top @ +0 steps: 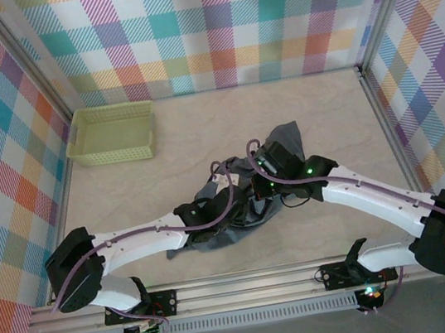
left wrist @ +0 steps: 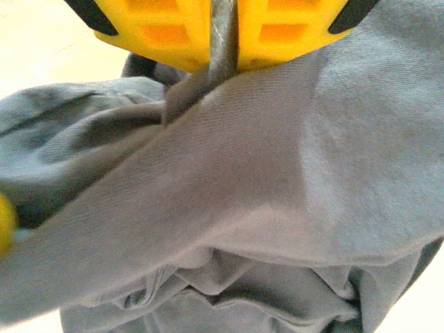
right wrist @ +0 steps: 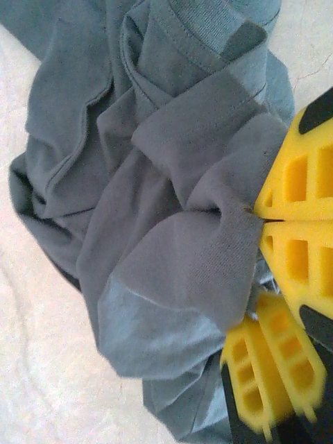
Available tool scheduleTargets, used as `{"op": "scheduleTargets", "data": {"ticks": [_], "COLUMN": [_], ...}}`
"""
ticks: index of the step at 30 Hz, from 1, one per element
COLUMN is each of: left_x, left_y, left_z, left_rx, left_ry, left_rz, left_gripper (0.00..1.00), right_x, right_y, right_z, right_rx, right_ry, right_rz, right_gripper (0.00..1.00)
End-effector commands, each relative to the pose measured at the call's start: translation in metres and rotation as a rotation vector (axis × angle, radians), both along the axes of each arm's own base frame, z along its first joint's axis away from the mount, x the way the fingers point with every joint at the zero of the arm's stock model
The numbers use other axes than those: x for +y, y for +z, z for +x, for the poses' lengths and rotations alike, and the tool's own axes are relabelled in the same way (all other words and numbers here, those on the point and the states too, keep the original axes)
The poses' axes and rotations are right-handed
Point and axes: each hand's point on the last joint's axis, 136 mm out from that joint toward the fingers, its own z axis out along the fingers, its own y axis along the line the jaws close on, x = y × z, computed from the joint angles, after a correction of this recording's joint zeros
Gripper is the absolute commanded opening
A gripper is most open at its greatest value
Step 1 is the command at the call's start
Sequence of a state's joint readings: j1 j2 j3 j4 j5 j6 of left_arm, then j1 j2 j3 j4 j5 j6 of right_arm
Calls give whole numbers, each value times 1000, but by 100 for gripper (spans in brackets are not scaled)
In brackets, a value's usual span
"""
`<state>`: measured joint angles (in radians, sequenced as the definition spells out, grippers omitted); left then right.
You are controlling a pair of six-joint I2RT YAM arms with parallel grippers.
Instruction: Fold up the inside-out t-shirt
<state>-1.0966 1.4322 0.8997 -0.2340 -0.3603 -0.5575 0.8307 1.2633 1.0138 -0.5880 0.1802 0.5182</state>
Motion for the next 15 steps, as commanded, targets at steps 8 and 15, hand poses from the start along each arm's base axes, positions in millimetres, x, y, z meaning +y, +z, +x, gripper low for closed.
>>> {"op": "scheduleTargets", "data": {"ticks": [8,15], "left_x": [10,-5], "left_y": [21,6], "left_z": [-5,-11], "left_rx": [-23,28], "left_ry": [0,-59], "left_rz": [-75,-59], "left_gripper": [6,24], "right_x": [-9,0], "right_y": [-10,-5], "right_z": [8,6], "right_rx": [16,26], "right_ry": [-52,-26], "right_rz": [-66,-6], "right_gripper": [0,0]}}
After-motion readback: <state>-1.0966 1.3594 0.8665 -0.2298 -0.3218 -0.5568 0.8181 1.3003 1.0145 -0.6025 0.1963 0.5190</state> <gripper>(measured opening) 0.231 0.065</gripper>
